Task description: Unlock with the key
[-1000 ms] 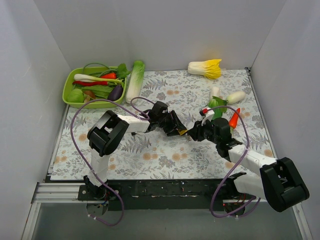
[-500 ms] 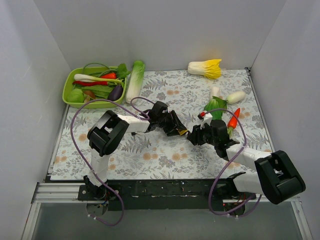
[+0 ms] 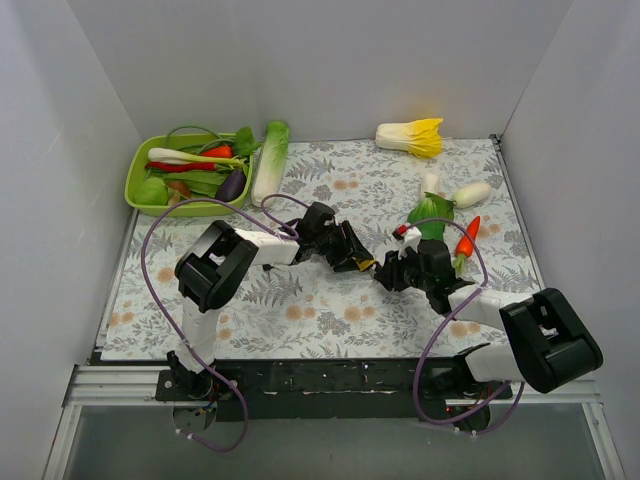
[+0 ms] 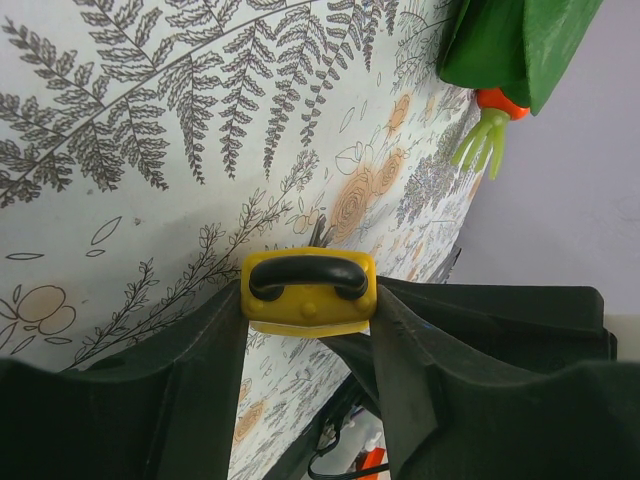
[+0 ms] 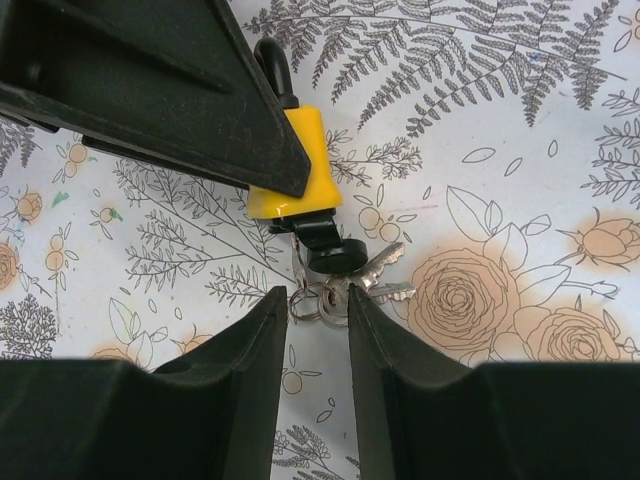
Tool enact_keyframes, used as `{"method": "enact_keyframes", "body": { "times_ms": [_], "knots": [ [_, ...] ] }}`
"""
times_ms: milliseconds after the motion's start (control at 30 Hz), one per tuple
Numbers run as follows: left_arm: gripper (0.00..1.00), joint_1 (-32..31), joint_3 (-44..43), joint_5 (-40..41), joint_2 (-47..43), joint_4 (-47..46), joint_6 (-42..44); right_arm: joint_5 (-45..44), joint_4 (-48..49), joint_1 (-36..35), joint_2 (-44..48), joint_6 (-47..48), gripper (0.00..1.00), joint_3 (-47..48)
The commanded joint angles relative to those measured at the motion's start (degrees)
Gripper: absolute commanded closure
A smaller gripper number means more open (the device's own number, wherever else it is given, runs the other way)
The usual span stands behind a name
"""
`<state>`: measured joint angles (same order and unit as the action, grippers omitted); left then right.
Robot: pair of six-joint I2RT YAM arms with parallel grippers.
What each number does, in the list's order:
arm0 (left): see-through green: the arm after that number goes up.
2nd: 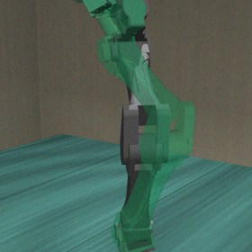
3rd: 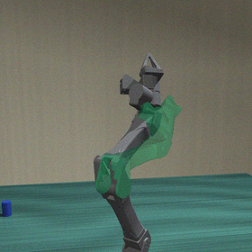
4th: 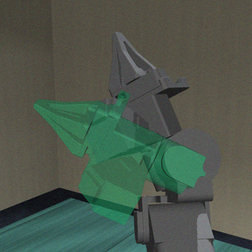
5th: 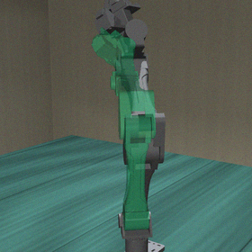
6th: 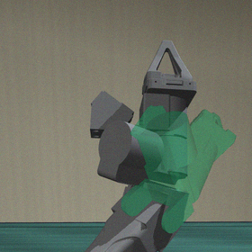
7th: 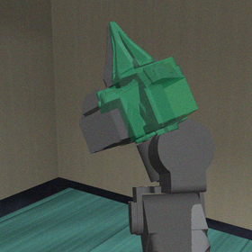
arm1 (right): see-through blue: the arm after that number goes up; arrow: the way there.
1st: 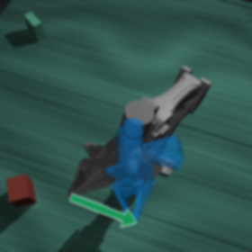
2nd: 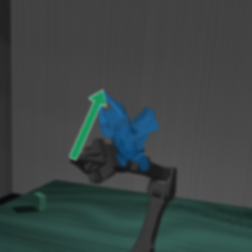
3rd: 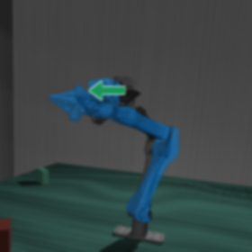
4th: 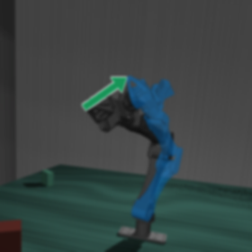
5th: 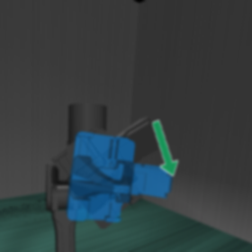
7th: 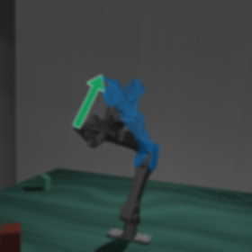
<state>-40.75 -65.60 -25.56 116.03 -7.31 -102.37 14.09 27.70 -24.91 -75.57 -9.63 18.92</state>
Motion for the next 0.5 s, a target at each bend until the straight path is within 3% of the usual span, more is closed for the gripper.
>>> {"method": "enact_keyframes", "body": {
  "times_ms": [0,300,467],
  "knots": [
    [1.00,-0.03,0.74,0.16,1.31,3.71,1.29,0.85,4.64,-0.58,-1.24,1.19,0.63,0.24],
    [1.00,0.06,0.65,-0.10,1.48,3.71,1.29,1.21,6.48,-1.64,-3.27,1.72,0.66,0.77],
    [1.00,0.06,0.74,-0.28,1.57,3.62,1.38,0.94,7.10,-1.81,-4.41,1.98,0.75,1.12]
  ]
}}
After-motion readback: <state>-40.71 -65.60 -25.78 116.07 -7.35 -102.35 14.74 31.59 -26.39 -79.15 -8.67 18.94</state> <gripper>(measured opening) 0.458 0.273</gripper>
